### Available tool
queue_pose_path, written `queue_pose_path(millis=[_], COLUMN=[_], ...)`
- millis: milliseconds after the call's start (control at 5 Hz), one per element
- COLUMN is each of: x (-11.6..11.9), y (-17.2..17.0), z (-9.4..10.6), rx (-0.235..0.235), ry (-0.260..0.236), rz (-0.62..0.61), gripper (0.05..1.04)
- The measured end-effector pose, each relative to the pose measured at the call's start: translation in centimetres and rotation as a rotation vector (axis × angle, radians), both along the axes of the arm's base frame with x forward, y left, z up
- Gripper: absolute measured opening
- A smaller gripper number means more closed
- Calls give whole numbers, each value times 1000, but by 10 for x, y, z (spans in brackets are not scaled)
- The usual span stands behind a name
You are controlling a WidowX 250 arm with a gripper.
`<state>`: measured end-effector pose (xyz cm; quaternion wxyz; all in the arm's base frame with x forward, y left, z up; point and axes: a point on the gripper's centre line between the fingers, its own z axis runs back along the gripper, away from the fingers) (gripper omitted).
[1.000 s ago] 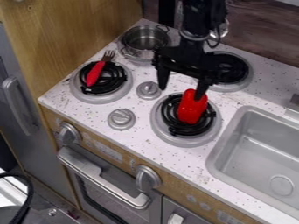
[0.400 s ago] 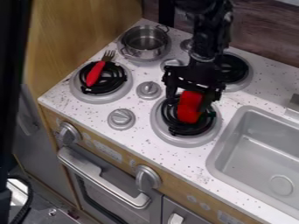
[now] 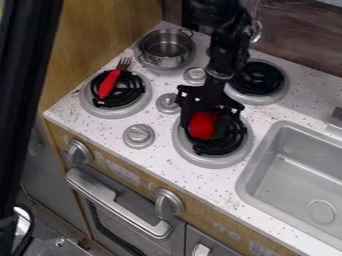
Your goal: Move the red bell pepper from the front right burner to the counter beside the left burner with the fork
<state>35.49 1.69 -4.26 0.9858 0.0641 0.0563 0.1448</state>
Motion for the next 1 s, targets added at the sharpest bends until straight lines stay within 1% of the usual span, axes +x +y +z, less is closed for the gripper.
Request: queue_pose_path(millis=[200,400,600,800,1000], x=[2,20,27,6,-15], y=[8,41,85,110,112], z=[7,35,39,20,5], rx=[7,43,53,84,98], ry=[-24,-124,-128,-28,55], rz=[-25,23,118,134,115], gripper=[788,788,788,788,788])
